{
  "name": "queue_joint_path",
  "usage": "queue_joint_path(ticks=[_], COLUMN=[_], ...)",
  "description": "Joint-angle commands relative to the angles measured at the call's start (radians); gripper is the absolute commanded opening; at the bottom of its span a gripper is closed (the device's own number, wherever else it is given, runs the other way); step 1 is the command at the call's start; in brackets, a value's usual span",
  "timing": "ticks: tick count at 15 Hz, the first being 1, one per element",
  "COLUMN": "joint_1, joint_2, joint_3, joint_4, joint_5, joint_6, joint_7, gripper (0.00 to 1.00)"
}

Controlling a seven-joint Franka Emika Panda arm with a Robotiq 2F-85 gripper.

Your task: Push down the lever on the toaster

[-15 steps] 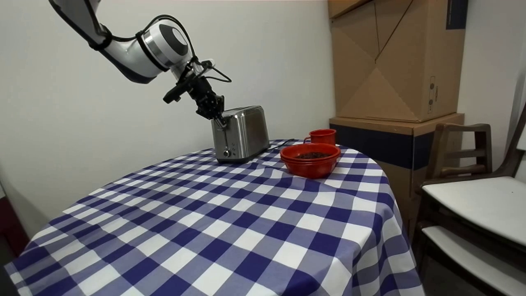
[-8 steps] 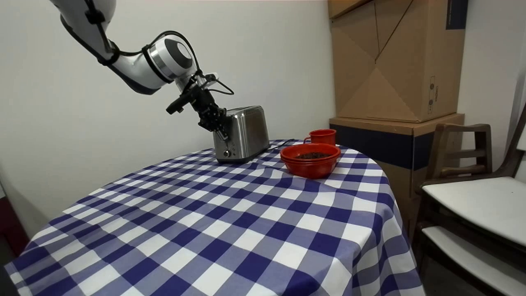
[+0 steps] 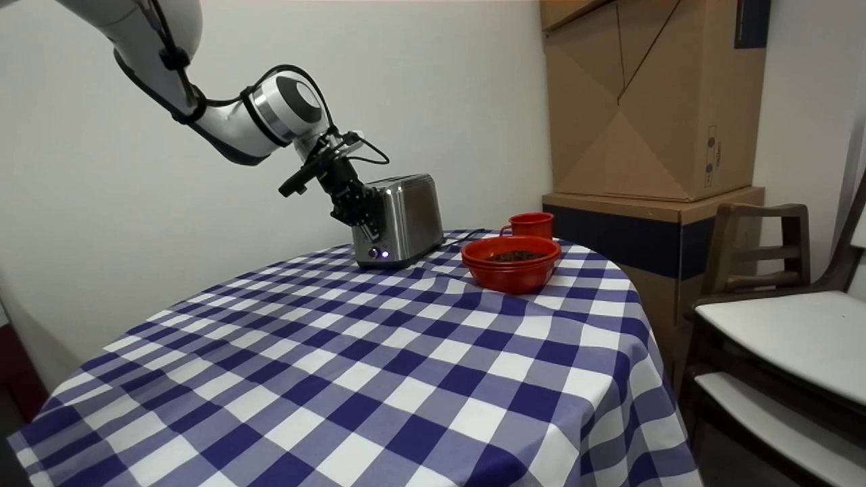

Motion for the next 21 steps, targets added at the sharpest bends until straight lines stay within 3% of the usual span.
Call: queue_joint_path(ticks=[1,3,8,12,15,21], joint_1=[-0.012,-0.022,-0.053,-0.069,-0.087,-0.047], joint_2=[0.048,0.003,-0.157,-0.314,-0.428,-0.631], joint_3=[0.021,0.056,0.139,0.166,0.175,0.172], joint_4=[0.076,0.058,-0.042,-0.164,-0.315,-0.594], joint_5=[0.064,0.105,0.144,0.167,0.183,0.124], joint_6=[-0.092,-0.173,-0.392,-0.598,-0.64,-0.533], joint_7=[-0.083,-0.167,-0.338,-0.385,-0.382,-0.353], gripper=[0.26,0.34,0.71,0.98,1.0,1.0])
